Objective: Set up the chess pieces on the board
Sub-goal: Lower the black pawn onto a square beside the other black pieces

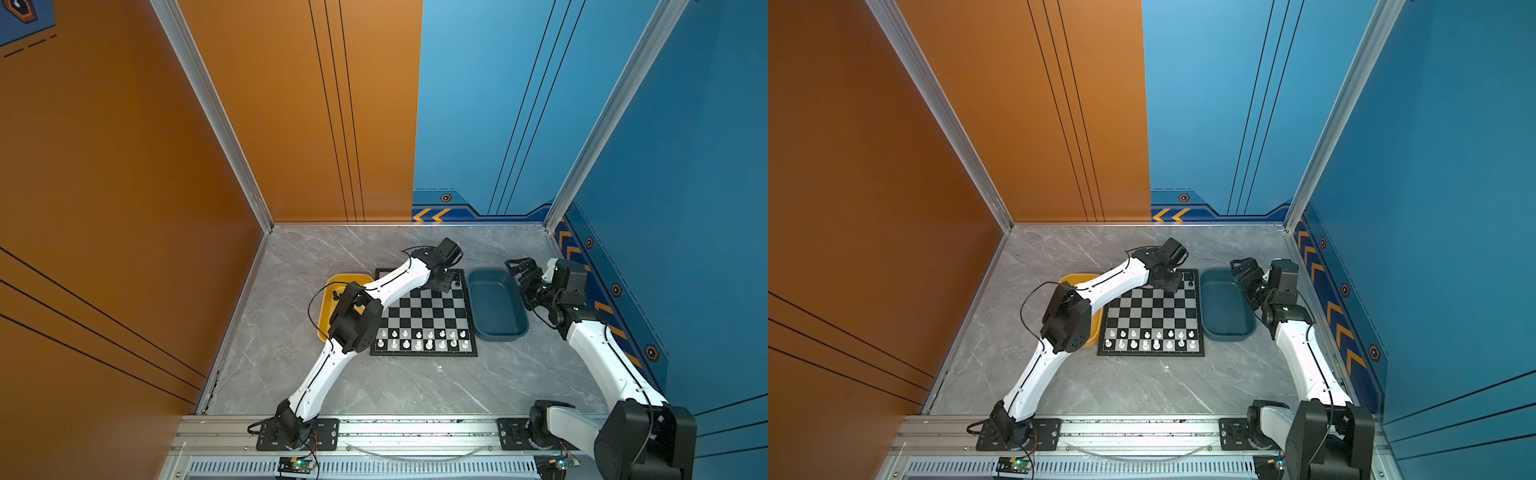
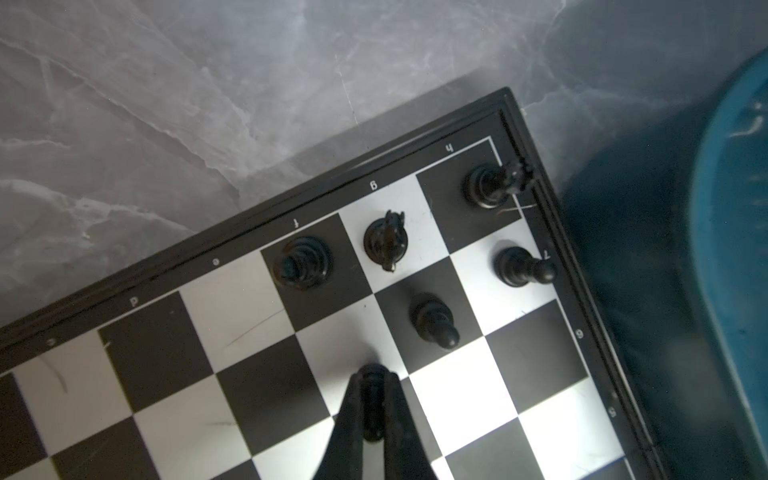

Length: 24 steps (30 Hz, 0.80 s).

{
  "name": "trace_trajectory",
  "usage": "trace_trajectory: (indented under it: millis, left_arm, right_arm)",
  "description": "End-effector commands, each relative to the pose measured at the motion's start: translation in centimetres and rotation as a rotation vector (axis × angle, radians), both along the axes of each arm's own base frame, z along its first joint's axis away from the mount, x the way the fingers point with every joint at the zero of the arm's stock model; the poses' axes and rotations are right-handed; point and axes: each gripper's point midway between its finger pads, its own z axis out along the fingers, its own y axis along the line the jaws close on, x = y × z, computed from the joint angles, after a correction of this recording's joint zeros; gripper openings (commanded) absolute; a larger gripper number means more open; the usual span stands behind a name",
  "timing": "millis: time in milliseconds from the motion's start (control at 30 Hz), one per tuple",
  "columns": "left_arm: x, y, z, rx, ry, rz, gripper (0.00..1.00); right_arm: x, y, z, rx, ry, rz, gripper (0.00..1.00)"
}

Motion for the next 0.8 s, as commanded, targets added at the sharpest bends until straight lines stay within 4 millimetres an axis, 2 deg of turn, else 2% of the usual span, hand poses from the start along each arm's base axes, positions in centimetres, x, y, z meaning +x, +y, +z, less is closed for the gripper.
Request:
trace_trajectory:
  millis: [0, 533, 767]
  left_arm:
    - [0.5, 0.5, -0.9, 0.04, -0.009, 0.006, 0.0]
    - [0.6, 0.7, -2.5, 0.074, 0.001, 0.0, 0.0]
    - [0.3, 0.7, -2.7, 0.088, 0.008, -0.01, 0.18]
  right_arm:
    - [0.3, 0.0, 0.4, -0.013, -0.01, 0.021, 1.0]
    - [0.3, 0.0, 0.5, -0.01, -0.01, 0.022, 1.0]
    - [0.3, 0.0, 0.4, -0.009, -0.009, 0.021, 1.0]
